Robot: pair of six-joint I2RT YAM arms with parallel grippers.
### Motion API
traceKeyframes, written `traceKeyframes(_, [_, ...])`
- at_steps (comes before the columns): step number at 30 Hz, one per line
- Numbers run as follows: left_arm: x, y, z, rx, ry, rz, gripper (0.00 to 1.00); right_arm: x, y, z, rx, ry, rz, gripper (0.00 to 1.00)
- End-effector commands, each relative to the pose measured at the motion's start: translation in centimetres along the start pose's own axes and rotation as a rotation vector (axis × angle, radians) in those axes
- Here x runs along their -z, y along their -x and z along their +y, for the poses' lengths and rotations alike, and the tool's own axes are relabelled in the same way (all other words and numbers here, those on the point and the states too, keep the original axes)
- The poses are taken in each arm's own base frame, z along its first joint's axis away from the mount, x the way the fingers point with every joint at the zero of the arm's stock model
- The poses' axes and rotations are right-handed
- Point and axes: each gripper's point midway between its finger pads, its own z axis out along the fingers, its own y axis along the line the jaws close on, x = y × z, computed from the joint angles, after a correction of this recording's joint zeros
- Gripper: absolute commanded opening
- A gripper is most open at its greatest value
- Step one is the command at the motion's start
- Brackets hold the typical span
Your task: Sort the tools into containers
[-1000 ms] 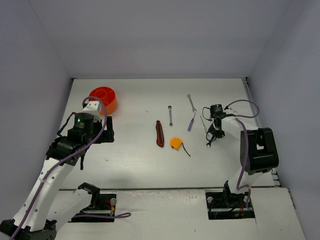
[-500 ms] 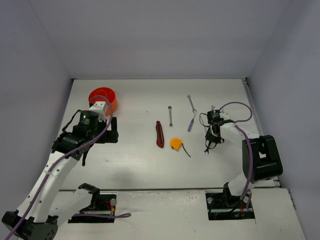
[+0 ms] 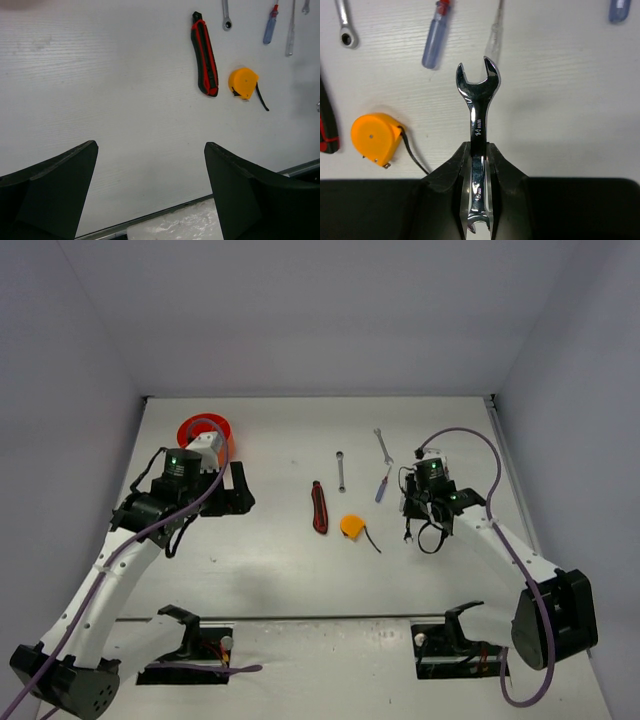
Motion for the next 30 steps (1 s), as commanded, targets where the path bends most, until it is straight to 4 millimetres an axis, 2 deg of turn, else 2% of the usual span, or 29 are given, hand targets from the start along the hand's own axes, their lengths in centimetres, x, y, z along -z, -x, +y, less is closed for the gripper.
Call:
traceKeyframes(1, [0.8, 3.2, -4.0, 0.063, -0.177, -0.093, 0.86, 2.4, 2.2, 4.9, 0.138, 0.217, -0.083, 0.00])
traceKeyframes(2, [0.8, 3.2, -4.6, 0.073, -0.209, -0.087, 0.86, 3.1, 2.7, 6.2, 0.168, 0.266, -0.105, 0.00])
traceKeyframes(5, [1.2, 5.3, -7.0, 0.094, -0.326, -0.154, 0.86, 5.0, 3.9, 9.3, 0.244, 0.383, -0.157, 0.00])
traceKeyframes(6, [1.3, 6.2, -7.8, 0.100, -0.364, -0.181, 0.86, 6.0, 4.8, 10.6, 0.269, 0.424, -0.187, 0.00])
traceKeyframes(15, [0.5, 9.1, -11.9, 0.180, -0.523, -0.200, 0.86, 11.3, 7.0, 19.3, 0.423, 0.663, -0.277, 0.00])
traceKeyframes(22, [0.0, 10.1, -15.3, 0.195, -0.614, -0.198, 0.86, 13.4, 7.2, 23.1, 0.468, 0.763, -0.302, 0.00])
traceKeyframes(30, [-1.9, 9.9, -16.7, 0.209, -0.610, -0.166, 0.85, 14.1, 7.4, 24.6, 0.485, 0.798, -0.321, 0.00])
